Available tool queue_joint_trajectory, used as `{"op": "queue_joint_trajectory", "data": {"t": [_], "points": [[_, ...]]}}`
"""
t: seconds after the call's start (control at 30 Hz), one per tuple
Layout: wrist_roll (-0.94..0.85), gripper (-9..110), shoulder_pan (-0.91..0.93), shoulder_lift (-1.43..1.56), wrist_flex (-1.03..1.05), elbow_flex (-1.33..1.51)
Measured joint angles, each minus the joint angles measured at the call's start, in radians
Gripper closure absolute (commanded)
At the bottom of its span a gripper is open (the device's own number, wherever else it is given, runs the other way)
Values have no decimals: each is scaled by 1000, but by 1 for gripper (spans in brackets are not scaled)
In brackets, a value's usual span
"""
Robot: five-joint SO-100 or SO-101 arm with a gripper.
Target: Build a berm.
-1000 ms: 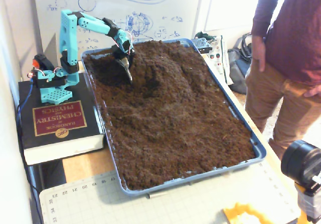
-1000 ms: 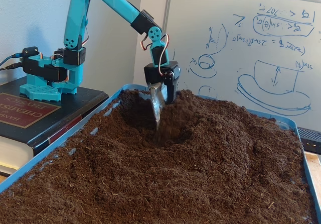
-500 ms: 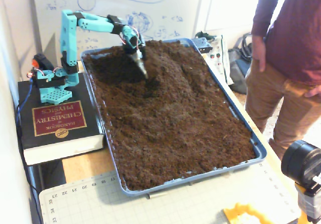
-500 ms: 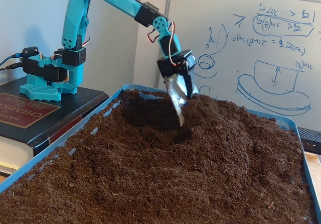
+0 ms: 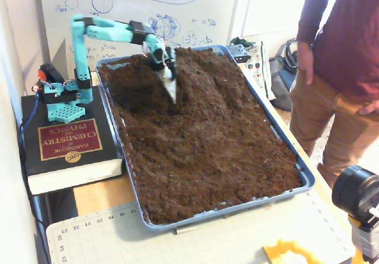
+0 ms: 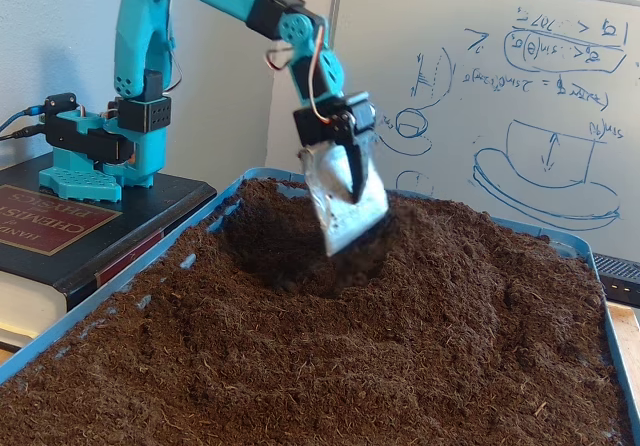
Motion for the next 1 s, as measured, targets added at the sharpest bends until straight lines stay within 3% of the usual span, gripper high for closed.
{"op": "queue_joint_trajectory", "data": {"t": [0.27, 0.53, 0.7, 1.0], "points": [[-494, 101, 156, 172, 337, 103], [-968, 101, 491, -14, 270, 166], [-1052, 101, 611, -206, 115, 167], [-1063, 101, 626, -383, -72, 132]]}}
